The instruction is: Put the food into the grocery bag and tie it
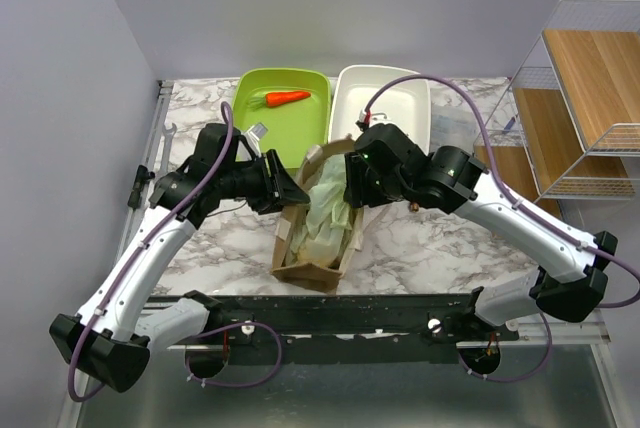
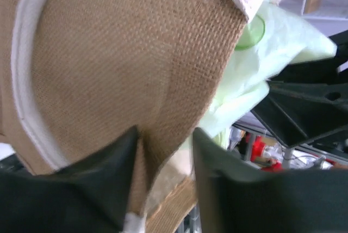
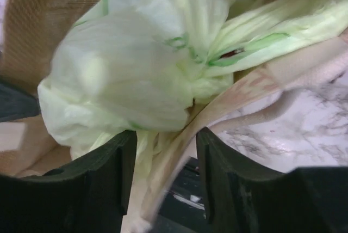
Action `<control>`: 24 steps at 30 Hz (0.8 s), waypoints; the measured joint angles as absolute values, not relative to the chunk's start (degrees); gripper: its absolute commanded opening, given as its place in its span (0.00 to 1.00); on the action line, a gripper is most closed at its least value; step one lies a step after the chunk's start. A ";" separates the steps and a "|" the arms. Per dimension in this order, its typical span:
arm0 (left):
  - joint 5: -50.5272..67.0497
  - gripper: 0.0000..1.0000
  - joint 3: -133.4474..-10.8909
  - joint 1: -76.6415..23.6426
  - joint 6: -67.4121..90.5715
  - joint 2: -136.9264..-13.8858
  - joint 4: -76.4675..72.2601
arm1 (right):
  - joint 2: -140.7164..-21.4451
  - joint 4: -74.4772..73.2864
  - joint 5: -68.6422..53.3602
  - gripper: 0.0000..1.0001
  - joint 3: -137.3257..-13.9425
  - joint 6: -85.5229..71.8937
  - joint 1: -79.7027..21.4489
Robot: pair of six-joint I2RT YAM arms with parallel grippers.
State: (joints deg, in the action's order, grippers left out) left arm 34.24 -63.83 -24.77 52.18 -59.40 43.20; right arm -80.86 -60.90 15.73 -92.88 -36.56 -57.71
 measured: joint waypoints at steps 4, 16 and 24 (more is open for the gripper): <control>32.40 0.83 -69.36 -24.84 49.06 -61.17 48.01 | -80.23 -60.99 16.75 0.81 -92.90 -35.97 -57.69; 23.64 0.85 -82.28 -21.91 42.15 -62.13 60.53 | -80.18 -60.47 20.64 0.82 -99.79 -32.88 -57.76; 21.12 0.84 -85.47 -14.37 39.27 -59.51 64.07 | -79.13 -55.86 25.08 0.84 -100.92 -32.86 -57.80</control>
State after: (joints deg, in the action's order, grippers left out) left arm 21.12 -85.47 -14.37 39.27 -59.51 64.07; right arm -79.13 -55.86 25.08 -100.92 -32.86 -57.80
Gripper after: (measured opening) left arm 0.844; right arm 0.836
